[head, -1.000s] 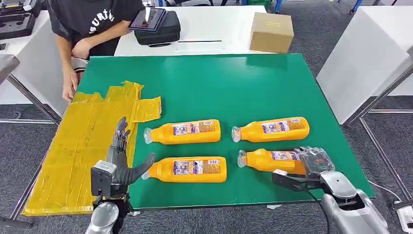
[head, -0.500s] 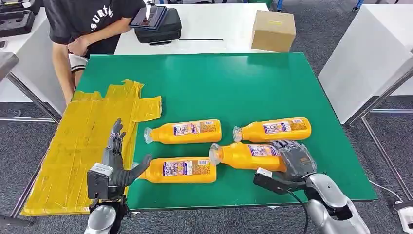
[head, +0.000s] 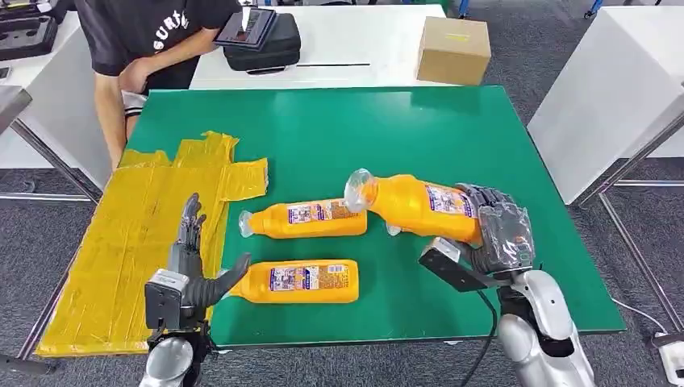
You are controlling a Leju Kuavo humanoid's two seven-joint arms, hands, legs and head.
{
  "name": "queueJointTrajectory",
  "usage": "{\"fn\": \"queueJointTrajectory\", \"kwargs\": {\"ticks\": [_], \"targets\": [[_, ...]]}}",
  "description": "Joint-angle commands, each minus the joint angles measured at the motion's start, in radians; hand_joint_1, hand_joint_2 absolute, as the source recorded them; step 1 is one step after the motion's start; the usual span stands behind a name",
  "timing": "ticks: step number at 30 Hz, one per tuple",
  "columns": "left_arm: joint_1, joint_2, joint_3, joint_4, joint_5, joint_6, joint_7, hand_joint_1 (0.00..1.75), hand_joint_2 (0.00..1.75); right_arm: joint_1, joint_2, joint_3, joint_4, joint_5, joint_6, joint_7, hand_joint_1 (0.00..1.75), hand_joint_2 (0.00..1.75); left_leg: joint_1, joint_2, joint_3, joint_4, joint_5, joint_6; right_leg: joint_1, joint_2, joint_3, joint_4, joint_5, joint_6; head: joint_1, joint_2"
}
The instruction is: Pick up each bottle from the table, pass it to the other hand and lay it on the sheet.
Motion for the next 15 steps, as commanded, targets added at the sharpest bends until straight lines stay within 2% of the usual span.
{"fn": "queueJointTrajectory", "kwargs": {"ticks": [1, 5, 8, 9, 11, 13, 15], "targets": [[-0.012, 0.009, 0.001, 0.014, -0.004, -0.002, 0.005, 0.00, 1.75, -0.038, 0.034, -0.022, 0.001, -0.003, -0.005, 0.005, 1.75, 1.75, 0.001, 0.002, 0.003, 0.000, -0.002, -0.002, 0.001, 0.000, 0.003, 0.000, -0.001, -0.005, 0.000, 0.000], [-0.011, 0.009, 0.000, 0.015, -0.005, 0.000, 0.007, 0.00, 1.75, -0.031, 0.054, -0.038, -0.002, -0.007, -0.026, 0.006, 1.75, 1.75, 0.001, 0.002, 0.003, 0.000, -0.002, -0.002, 0.001, 0.000, 0.003, 0.000, -0.001, -0.004, 0.000, 0.000], [-0.025, 0.012, -0.020, 0.027, -0.007, -0.001, 0.008, 0.00, 1.75, -0.057, 0.107, -0.018, 0.079, -0.130, -0.026, -0.071, 1.75, 1.75, 0.001, 0.003, 0.005, 0.000, -0.003, -0.002, 0.002, 0.001, 0.005, -0.001, -0.002, -0.006, 0.000, 0.000], [-0.040, 0.019, -0.036, 0.035, -0.006, -0.003, 0.007, 0.00, 1.75, -0.090, 0.132, 0.008, 0.155, -0.267, 0.036, -0.140, 1.75, 1.75, 0.001, 0.003, 0.004, 0.000, -0.002, -0.002, 0.002, 0.002, 0.004, -0.001, -0.001, -0.005, 0.000, 0.000], [-0.063, 0.024, -0.061, 0.045, 0.009, -0.022, 0.012, 0.00, 1.75, -0.151, 0.170, 0.041, 0.314, -0.410, 0.093, -0.214, 1.75, 1.75, 0.001, 0.005, 0.004, -0.001, -0.001, -0.002, 0.002, 0.003, 0.003, -0.001, 0.000, -0.004, 0.000, 0.000], [-0.078, 0.034, -0.095, 0.040, 0.010, -0.030, 0.010, 0.00, 1.75, -0.216, 0.217, 0.057, 0.493, -0.604, 0.187, -0.337, 1.75, 1.75, 0.002, 0.006, 0.005, -0.001, -0.001, -0.002, 0.003, 0.005, 0.004, -0.003, 0.001, -0.004, 0.000, 0.000], [-0.087, 0.044, -0.120, 0.029, 0.015, -0.036, 0.010, 0.00, 1.75, -0.248, 0.257, 0.061, 0.576, -0.680, 0.217, -0.405, 1.75, 1.75, 0.002, 0.006, 0.005, -0.001, -0.001, -0.002, 0.003, 0.004, 0.003, -0.002, 0.001, -0.004, 0.000, 0.000]]}}
